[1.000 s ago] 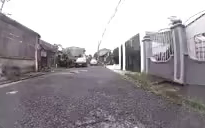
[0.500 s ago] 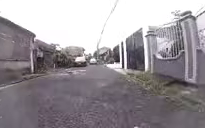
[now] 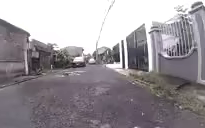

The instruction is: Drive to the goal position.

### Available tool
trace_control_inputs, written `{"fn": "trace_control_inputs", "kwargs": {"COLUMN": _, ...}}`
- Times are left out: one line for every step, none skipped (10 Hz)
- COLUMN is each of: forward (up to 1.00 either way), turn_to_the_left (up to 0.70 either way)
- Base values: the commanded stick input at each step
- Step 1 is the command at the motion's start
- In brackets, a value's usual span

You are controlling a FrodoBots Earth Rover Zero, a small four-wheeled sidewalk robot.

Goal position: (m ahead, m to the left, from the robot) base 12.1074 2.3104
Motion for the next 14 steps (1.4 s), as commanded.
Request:
{"fn": "trace_control_inputs", "kwargs": {"forward": 1.0, "turn_to_the_left": 0.0}}
{"fn": "trace_control_inputs", "kwargs": {"forward": 1.0, "turn_to_the_left": 0.0}}
{"fn": "trace_control_inputs", "kwargs": {"forward": 1.0, "turn_to_the_left": 0.0}}
{"fn": "trace_control_inputs", "kwargs": {"forward": 1.0, "turn_to_the_left": 0.0}}
{"fn": "trace_control_inputs", "kwargs": {"forward": 1.0, "turn_to_the_left": 0.0}}
{"fn": "trace_control_inputs", "kwargs": {"forward": 1.0, "turn_to_the_left": 0.0}}
{"fn": "trace_control_inputs", "kwargs": {"forward": 1.0, "turn_to_the_left": 0.0}}
{"fn": "trace_control_inputs", "kwargs": {"forward": 1.0, "turn_to_the_left": 0.0}}
{"fn": "trace_control_inputs", "kwargs": {"forward": 1.0, "turn_to_the_left": 0.0}}
{"fn": "trace_control_inputs", "kwargs": {"forward": 1.0, "turn_to_the_left": 0.0}}
{"fn": "trace_control_inputs", "kwargs": {"forward": 1.0, "turn_to_the_left": 0.0}}
{"fn": "trace_control_inputs", "kwargs": {"forward": 1.0, "turn_to_the_left": 0.08}}
{"fn": "trace_control_inputs", "kwargs": {"forward": 1.0, "turn_to_the_left": 0.4}}
{"fn": "trace_control_inputs", "kwargs": {"forward": 1.0, "turn_to_the_left": 0.4}}
